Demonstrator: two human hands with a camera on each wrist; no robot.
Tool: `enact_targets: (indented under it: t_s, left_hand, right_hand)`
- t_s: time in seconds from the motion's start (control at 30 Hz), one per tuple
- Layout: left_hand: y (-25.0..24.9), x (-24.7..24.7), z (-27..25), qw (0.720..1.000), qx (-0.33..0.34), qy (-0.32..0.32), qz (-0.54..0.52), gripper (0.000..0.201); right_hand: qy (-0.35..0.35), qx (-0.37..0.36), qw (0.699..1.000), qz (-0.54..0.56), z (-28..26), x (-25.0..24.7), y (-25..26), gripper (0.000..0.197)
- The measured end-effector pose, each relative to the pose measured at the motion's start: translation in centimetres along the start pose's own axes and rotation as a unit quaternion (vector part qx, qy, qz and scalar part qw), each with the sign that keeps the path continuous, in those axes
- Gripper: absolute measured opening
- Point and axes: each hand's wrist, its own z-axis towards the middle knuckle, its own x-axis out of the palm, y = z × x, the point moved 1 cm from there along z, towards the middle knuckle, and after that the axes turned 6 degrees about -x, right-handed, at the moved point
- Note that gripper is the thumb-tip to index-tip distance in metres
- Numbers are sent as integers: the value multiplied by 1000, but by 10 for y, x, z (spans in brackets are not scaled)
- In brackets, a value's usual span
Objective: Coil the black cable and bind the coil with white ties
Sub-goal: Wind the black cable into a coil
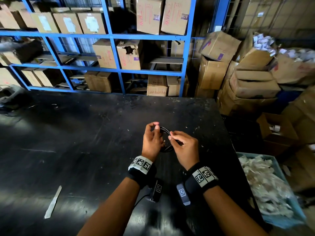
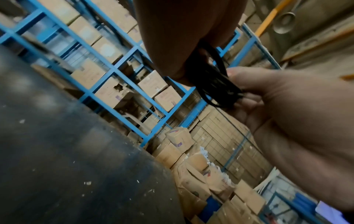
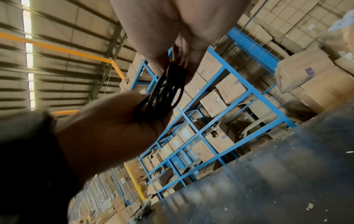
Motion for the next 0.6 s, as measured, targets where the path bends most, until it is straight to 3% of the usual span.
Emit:
enact_targets:
  t_s: [0.13,0.27,0.37,0.5,0.6]
  left_hand:
    - [7,-7,-12,995,22,72,59,29]
    - [0,-2,-21,954,138,-6,266,27]
    - [-3,4,-24,932,181,-33,312,25]
    - [-3,-7,-24,925,213,32,313,36]
    - [-7,-13,-17,880,282,90,372,52]
  right_hand:
    - [-8,38,999,12,4,-11,-5,15]
    - [-9,85,996,20,3,-11,-2,12]
    - [-10,104,994,19,6,-14,-2,9]
    - [20,84,996,20,7,-28,-5,15]
    - [71,53,996,19,12,-39,-6,16]
